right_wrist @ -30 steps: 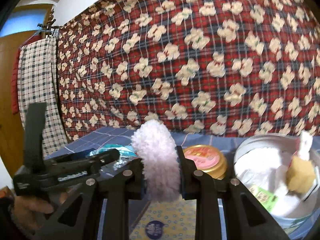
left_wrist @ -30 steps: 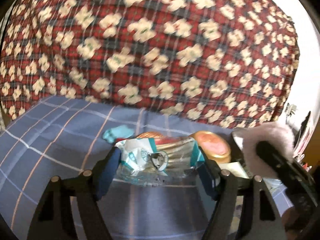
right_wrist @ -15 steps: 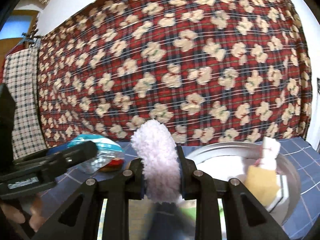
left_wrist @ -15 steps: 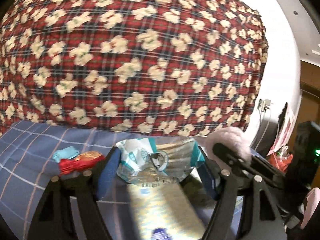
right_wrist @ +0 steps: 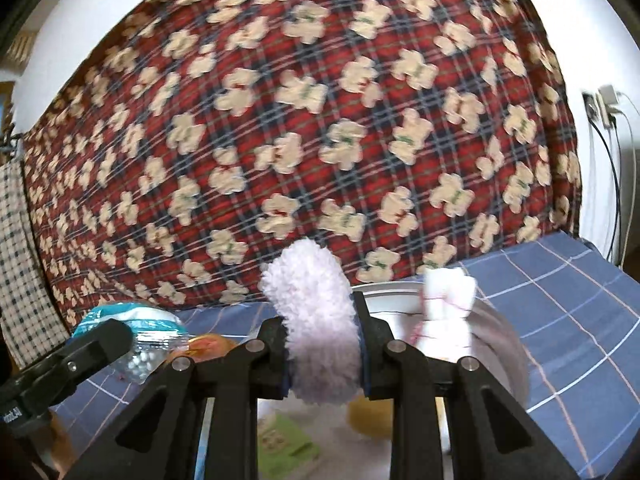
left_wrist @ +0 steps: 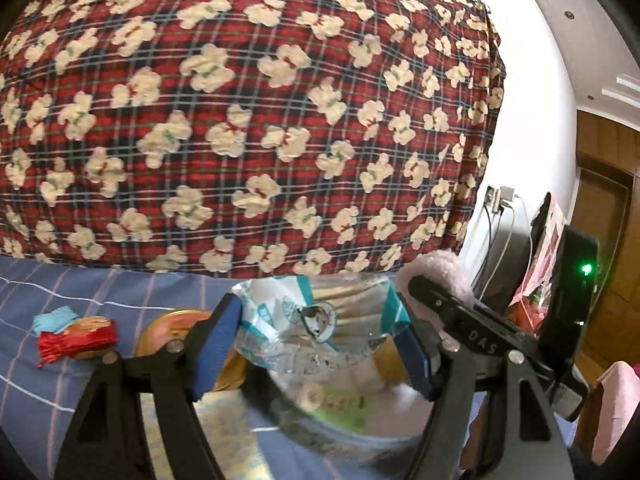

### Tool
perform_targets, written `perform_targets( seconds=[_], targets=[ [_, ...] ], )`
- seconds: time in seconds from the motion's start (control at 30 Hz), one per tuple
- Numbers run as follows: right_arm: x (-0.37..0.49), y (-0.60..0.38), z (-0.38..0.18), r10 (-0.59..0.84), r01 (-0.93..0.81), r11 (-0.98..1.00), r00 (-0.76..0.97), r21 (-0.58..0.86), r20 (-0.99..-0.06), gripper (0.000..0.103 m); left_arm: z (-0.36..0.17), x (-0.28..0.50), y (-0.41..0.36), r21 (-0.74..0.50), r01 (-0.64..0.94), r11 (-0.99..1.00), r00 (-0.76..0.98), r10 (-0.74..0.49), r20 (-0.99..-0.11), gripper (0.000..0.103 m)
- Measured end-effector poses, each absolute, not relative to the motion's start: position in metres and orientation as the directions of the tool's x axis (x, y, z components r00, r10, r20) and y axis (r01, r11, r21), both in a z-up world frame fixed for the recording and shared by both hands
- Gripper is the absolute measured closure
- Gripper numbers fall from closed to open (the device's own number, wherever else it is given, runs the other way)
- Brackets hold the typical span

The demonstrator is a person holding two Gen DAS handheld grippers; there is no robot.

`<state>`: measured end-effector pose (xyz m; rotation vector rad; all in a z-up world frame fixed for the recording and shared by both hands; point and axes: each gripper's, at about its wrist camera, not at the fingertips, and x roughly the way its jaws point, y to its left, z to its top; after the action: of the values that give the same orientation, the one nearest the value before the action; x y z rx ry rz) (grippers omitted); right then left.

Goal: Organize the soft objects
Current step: 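Open both grippers to drop the packet and puff into the tin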

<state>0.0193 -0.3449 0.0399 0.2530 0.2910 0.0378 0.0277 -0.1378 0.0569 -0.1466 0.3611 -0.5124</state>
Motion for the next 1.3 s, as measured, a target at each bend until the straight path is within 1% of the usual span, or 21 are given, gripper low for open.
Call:
perform_targets(
  seconds=[0.1,0.3,0.43,0.57,0.63,0.67,0.7,0.73,0.77,0.9,0.97,1.1,1.2,1.3],
  targets=[
    [0.026,-0.357,0.038,0.096,-0.004,0.958,0.948,0.287,-0.304,0.076,0.057,0.035,-0.154,-0.217,0.455,0.864,0.807,-0.503,-0.311,0.029],
    [0.037,-0.371,0.034,0.151,-0.019,0.931,0.929,0.364,-0.338,0.076,0.047,0.055,-0.182,-0.206,0.439,0.875,0.791,-0.485,-0.373,0.029],
    [0.048,-0.376,0.034,0.182,-0.029,0.919,0.917,0.394,-0.356,0.076,0.037,0.07,-0.196,-0.187,0.388,0.903,0.791,-0.43,-0.434,0.029],
    [0.062,-0.381,0.028,0.239,-0.05,0.897,0.891,0.439,-0.387,0.076,0.027,0.082,-0.201,-0.183,0.345,0.921,0.793,-0.39,-0.467,0.028],
    [0.065,-0.383,0.025,0.283,-0.07,0.877,0.874,0.475,-0.394,0.072,0.024,0.084,-0.204,-0.169,0.337,0.926,0.796,-0.376,-0.474,0.024],
    [0.066,-0.384,0.025,0.298,-0.077,0.869,0.869,0.489,-0.394,0.062,0.023,0.084,-0.205,-0.16,0.339,0.927,0.8,-0.374,-0.47,0.018],
    [0.066,-0.385,0.025,0.309,-0.081,0.859,0.869,0.505,-0.387,0.047,0.024,0.083,-0.206,-0.154,0.346,0.925,0.803,-0.377,-0.462,0.01],
    [0.063,-0.386,0.026,0.308,-0.082,0.855,0.875,0.513,-0.373,0.04,0.024,0.08,-0.206,-0.149,0.354,0.923,0.806,-0.382,-0.452,0.005],
    [0.057,-0.388,0.029,0.295,-0.084,0.852,0.893,0.517,-0.34,0.033,0.026,0.076,-0.206,-0.147,0.359,0.922,0.812,-0.386,-0.438,0.0],
    [0.037,-0.398,0.04,0.238,-0.083,0.85,0.941,0.52,-0.239,0.033,0.036,0.067,-0.202,-0.128,0.356,0.926,0.836,-0.377,-0.398,0.0],
    [0.033,-0.403,0.041,0.204,-0.059,0.844,0.954,0.533,-0.218,0.033,0.041,0.061,-0.194,-0.124,0.33,0.936,0.859,-0.352,-0.372,0.0],
    [0.029,-0.409,0.04,0.163,-0.022,0.834,0.964,0.551,-0.209,0.033,0.051,0.049,-0.169,-0.159,0.31,0.937,0.88,-0.346,-0.325,0.0],
    [0.027,-0.409,0.038,0.132,0.005,0.843,0.968,0.539,-0.214,0.033,0.055,0.037,-0.143,-0.145,0.277,0.95,0.905,-0.308,-0.292,0.0],
    [0.022,-0.407,0.037,0.093,0.033,0.858,0.972,0.512,-0.218,0.033,0.054,0.033,-0.117,-0.145,0.247,0.958,0.914,-0.28,-0.294,0.0]
  ],
)
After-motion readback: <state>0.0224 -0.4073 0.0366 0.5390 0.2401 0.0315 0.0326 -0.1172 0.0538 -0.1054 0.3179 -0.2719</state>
